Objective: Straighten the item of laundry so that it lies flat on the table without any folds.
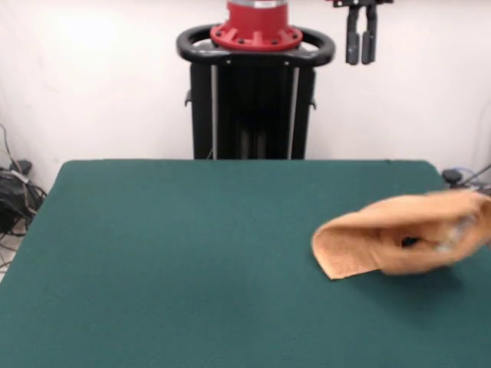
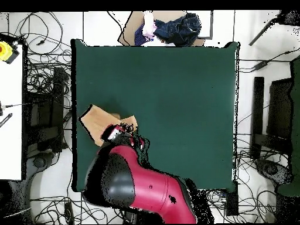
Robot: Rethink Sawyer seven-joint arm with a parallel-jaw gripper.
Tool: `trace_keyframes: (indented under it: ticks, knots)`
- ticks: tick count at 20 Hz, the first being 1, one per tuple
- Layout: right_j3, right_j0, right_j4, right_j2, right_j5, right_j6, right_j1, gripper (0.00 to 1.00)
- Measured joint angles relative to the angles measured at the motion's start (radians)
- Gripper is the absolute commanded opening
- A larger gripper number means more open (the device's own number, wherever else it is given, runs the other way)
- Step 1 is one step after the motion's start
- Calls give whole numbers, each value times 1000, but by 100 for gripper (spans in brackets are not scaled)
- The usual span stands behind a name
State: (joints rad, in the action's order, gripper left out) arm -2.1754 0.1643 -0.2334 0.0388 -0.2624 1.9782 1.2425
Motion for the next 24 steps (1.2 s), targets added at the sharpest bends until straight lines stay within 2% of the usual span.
trace_keyframes:
  ticks: [16, 24]
  knots:
    - [0, -2, 0, 0, 3, 0, 0, 0]
    - [1, -18, 0, -7, 65, 0, -41, 0]
